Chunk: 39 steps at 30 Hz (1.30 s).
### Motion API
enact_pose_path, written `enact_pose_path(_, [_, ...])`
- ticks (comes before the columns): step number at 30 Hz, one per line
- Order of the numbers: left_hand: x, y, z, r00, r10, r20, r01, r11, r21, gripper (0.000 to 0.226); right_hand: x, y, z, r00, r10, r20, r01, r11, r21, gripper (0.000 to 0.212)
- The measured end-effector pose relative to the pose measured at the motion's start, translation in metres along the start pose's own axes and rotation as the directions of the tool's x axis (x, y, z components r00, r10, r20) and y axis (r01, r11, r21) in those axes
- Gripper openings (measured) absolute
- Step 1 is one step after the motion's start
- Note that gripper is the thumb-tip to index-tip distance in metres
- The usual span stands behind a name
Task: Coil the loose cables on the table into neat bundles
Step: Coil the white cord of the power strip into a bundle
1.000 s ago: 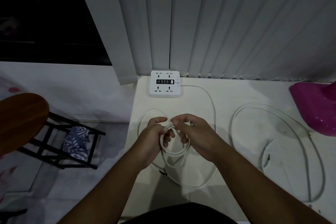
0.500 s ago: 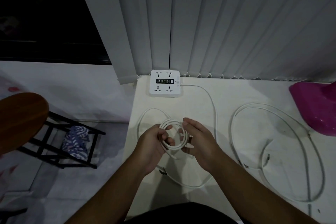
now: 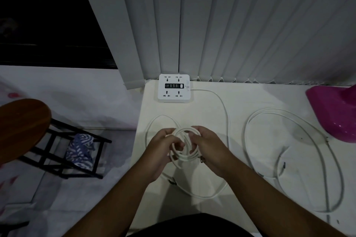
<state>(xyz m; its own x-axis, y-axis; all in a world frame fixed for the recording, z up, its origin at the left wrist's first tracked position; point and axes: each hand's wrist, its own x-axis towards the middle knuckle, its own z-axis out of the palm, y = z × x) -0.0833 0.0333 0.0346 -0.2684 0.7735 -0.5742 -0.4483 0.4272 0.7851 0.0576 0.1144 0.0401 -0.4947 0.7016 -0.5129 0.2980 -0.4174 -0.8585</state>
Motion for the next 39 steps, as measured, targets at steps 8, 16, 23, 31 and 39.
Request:
enact_pose_path(8, [-0.001,-0.011,0.014,0.999,0.003,-0.047,-0.017,0.955,-0.297,0.019,-0.002,0.008,0.005,0.940,0.332,-0.080,-0.323,0.940,0.108,0.015])
enact_pose_path(16, [0.002,-0.012,0.015,0.992,-0.068,-0.107,0.048,0.982,-0.185,0.021,0.001,0.009,-0.003,0.952,0.118,-0.282,-0.102,0.992,0.071,0.066])
enact_pose_path(23, [0.001,0.000,0.019,0.992,-0.110,-0.058,0.117,0.985,0.125,0.023,0.002,-0.002,0.000,0.987,0.125,-0.100,-0.129,0.991,-0.038,0.031])
enact_pose_path(31, [-0.003,-0.010,0.022,0.990,-0.129,-0.057,0.117,0.976,-0.183,0.026,0.002,-0.012,0.006,0.935,0.293,-0.199,-0.207,0.908,0.363,0.025])
enact_pose_path(39, [0.008,0.002,0.017,0.984,-0.042,-0.175,0.080,0.973,0.216,0.031,-0.004,-0.007,0.006,0.976,0.209,-0.055,-0.200,0.970,0.137,0.015])
